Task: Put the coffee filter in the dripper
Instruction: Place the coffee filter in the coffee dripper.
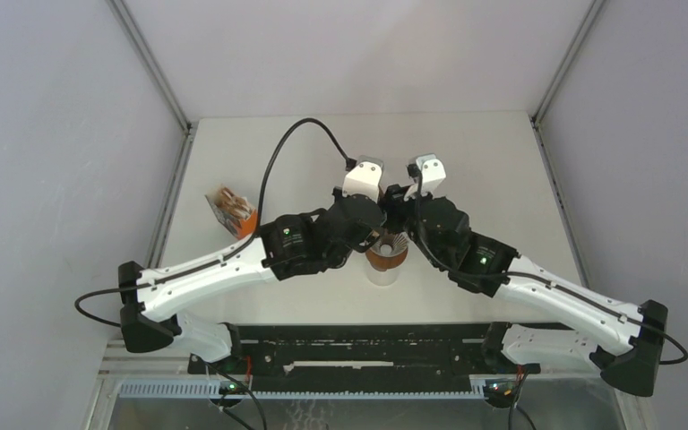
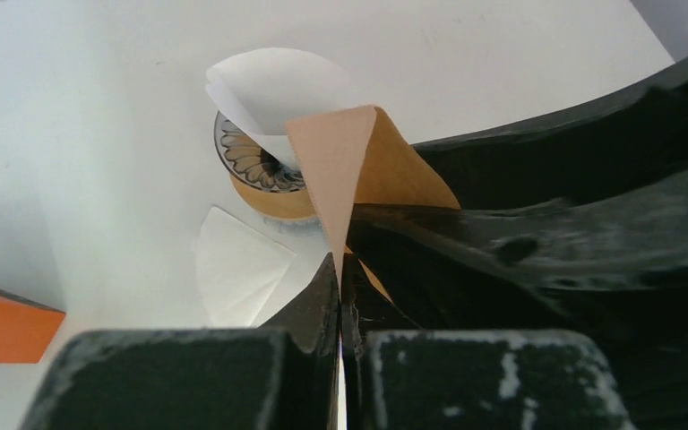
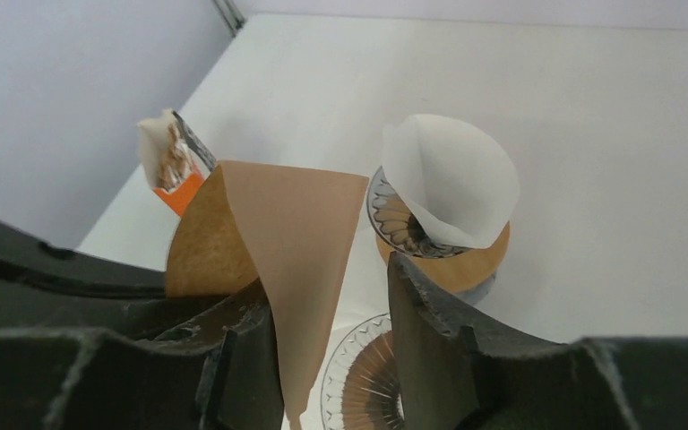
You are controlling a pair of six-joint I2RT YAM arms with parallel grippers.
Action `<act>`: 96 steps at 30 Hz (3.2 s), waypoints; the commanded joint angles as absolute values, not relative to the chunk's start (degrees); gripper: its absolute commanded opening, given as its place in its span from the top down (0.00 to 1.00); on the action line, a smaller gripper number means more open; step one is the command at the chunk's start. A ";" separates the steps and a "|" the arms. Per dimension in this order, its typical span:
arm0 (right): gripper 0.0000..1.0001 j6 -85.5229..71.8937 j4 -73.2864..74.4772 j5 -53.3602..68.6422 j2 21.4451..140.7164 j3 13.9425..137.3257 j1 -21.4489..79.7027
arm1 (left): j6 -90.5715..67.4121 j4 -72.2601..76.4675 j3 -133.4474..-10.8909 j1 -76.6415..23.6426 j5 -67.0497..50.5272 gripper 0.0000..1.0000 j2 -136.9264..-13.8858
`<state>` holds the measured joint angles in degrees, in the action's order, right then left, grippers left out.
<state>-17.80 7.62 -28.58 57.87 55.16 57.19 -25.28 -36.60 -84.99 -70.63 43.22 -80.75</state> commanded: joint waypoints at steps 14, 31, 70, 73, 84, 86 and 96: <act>0.73 -18.50 32.48 -30.75 59.36 66.91 58.51 | -38.23 -36.39 -86.62 -67.17 23.17 1.00 -75.66; 0.91 -24.02 56.32 -20.46 68.53 75.72 58.12 | -44.30 -38.36 -79.82 -66.64 18.14 1.00 -73.94; 0.69 -16.79 58.92 -16.37 77.42 82.97 49.88 | -43.51 -37.78 -76.56 -57.73 5.89 0.72 -78.93; 0.66 -16.07 58.20 -15.64 77.56 83.05 49.04 | -42.76 -38.39 -77.14 -57.27 5.84 0.69 -79.33; 0.45 -14.99 57.22 -14.96 78.19 82.32 48.03 | -40.47 -40.96 -79.24 -56.65 6.78 0.51 -81.75; 0.45 -14.92 57.18 -14.86 78.39 81.91 47.63 | -40.13 -40.98 -79.50 -56.60 6.68 0.50 -82.25; 0.43 -15.19 54.46 -12.59 78.16 77.57 44.42 | -39.11 -41.02 -80.18 -56.16 7.40 0.49 -84.04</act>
